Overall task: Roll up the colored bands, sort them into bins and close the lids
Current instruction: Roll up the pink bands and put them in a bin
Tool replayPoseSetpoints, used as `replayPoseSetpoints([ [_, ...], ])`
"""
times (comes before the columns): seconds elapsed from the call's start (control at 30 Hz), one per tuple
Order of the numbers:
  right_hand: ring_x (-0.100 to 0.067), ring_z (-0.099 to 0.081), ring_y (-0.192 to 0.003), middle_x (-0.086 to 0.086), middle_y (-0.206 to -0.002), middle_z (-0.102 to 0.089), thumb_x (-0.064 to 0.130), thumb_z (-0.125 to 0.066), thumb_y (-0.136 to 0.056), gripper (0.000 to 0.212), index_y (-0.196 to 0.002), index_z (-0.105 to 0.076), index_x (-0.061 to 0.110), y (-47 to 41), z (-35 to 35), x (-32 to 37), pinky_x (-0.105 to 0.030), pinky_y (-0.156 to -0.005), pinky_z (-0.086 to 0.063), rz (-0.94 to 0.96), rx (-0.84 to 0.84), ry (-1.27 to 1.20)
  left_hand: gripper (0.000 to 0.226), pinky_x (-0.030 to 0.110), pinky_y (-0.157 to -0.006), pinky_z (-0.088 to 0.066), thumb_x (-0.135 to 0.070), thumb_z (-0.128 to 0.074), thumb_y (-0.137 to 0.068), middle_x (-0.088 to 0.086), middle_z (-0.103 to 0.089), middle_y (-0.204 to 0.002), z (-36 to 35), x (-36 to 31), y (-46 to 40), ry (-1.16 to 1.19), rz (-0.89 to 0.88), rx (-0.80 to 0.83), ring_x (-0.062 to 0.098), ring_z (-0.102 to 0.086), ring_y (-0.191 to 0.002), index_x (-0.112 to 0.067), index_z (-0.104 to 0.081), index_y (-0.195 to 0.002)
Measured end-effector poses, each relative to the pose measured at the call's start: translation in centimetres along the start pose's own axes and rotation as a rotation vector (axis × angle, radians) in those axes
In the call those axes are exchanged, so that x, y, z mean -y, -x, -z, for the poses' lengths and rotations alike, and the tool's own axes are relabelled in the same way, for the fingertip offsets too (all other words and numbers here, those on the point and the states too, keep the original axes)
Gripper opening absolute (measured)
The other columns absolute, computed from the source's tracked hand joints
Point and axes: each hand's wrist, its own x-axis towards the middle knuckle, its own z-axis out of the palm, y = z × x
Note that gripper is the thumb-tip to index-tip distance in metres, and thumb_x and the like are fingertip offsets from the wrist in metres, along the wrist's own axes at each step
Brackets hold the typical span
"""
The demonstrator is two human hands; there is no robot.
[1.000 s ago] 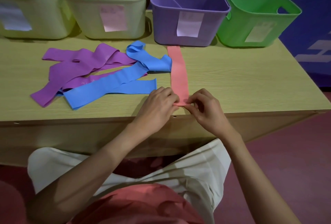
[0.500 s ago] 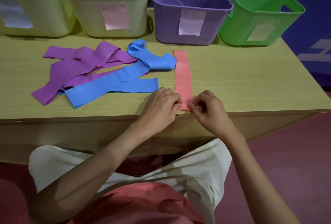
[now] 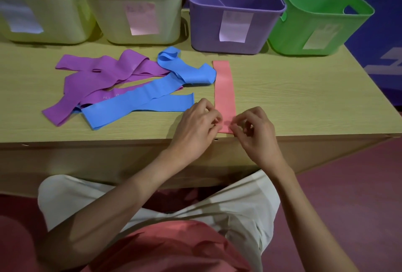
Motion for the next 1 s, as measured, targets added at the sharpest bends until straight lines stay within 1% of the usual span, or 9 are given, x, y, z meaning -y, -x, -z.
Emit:
replayPoseSetpoints([
  [0.1,-0.014,-0.054,-0.074,-0.002,-0.087,-0.056,0.01,-0.07,-0.086,0.007,-0.091,-0.071,0.007,0.4,0.0,-0.1,-0.033,-0.063,-0.05,0.105,0.017,0.066,0.004,0.027,-0.074,-0.042,-0.014,-0.069,-0.086,0.0,-0.059,-0.086,0.0,0.2,0.2,0.009,-0.068,0.026,0.016,-0.052,-0.083,-0.011,-0.068,-0.085],
  [0.13,-0.017,-0.054,-0.077,-0.002,-0.086,-0.056,0.011,-0.07,-0.086,0.009,-0.094,-0.072,0.007,0.5,0.1,-0.2,-0.035,-0.063,-0.05,0.129,0.025,0.077,0.004,0.026,-0.074,-0.041,-0.014,-0.069,-0.086,0.001,-0.06,-0.085,0.0,0.4,0.3,-0.007,-0.098,0.027,0.017,-0.052,-0.082,-0.01,-0.069,-0.085],
  [0.27,-0.016,-0.051,-0.08,-0.002,-0.092,-0.054,0.017,-0.075,-0.082,0.022,-0.102,-0.072,0.011,0.4,0.5,-0.8,-0.027,-0.067,-0.047,0.158,0.08,0.089,0.017,0.023,-0.075,-0.038,-0.025,-0.068,-0.088,0.002,-0.061,-0.086,0.2,0.9,0.3,-0.036,-0.129,0.044,0.018,-0.052,-0.084,-0.009,-0.071,-0.091],
  [0.43,-0.008,-0.052,-0.073,0.003,-0.085,-0.054,0.024,-0.07,-0.087,0.017,-0.099,-0.074,0.012,-0.3,0.4,-1.0,-0.02,-0.066,-0.04,0.097,0.101,0.014,0.018,0.03,-0.076,-0.043,-0.024,-0.064,-0.091,0.004,-0.062,-0.087,0.0,0.7,-0.2,-0.039,-0.118,0.04,0.02,-0.053,-0.086,-0.008,-0.071,-0.093],
  [0.57,-0.006,-0.052,-0.066,0.003,-0.082,-0.055,0.026,-0.065,-0.091,0.015,-0.097,-0.067,0.011,-0.7,0.1,-0.6,-0.021,-0.061,-0.041,0.031,0.099,0.001,0.016,0.035,-0.075,-0.045,-0.022,-0.061,-0.093,0.004,-0.06,-0.085,-0.7,0.3,-0.2,-0.081,-0.055,-0.035,0.021,-0.053,-0.084,-0.009,-0.07,-0.093],
  [0.7,-0.008,-0.05,-0.061,0.004,-0.076,-0.055,0.02,-0.067,-0.09,0.013,-0.089,-0.057,0.012,-0.9,-0.4,-0.5,-0.022,-0.058,-0.039,-0.051,0.05,-0.004,0.019,0.037,-0.072,-0.044,-0.025,-0.059,-0.093,0.004,-0.055,-0.085,-1.6,0.0,0.2,-0.129,0.032,-0.122,0.021,-0.053,-0.081,-0.009,-0.069,-0.088],
  [0.87,-0.011,-0.049,-0.062,0.0,-0.072,-0.055,0.019,-0.07,-0.086,0.013,-0.083,-0.059,0.013,-1.3,-0.6,-0.5,-0.022,-0.057,-0.036,-0.067,0.016,0.041,0.022,0.039,-0.071,-0.043,-0.03,-0.068,-0.086,0.003,-0.054,-0.087,-2.1,-0.2,0.0,-0.1,0.164,-0.2,0.022,-0.053,-0.08,-0.01,-0.069,-0.078],
  [0.93,-0.012,-0.049,-0.066,0.0,-0.076,-0.053,0.02,-0.072,-0.084,0.012,-0.084,-0.063,0.013,-1.4,-0.8,-0.4,-0.023,-0.061,-0.039,-0.076,-0.013,0.074,0.022,0.038,-0.071,-0.042,-0.031,-0.07,-0.084,0.003,-0.055,-0.09,-2.1,-0.3,-0.2,-0.101,0.187,-0.201,0.022,-0.054,-0.081,-0.012,-0.069,-0.075],
  [1.0,-0.007,-0.049,-0.07,0.004,-0.082,-0.048,0.023,-0.075,-0.082,0.013,-0.085,-0.067,0.013,-1.5,-0.9,-0.4,-0.017,-0.064,-0.039,-0.103,-0.052,0.079,0.021,0.038,-0.072,-0.042,-0.033,-0.073,-0.081,0.003,-0.055,-0.094,-2.1,-0.2,-0.6,-0.108,0.212,-0.198,0.022,-0.055,-0.083,-0.013,-0.068,-0.078],
])
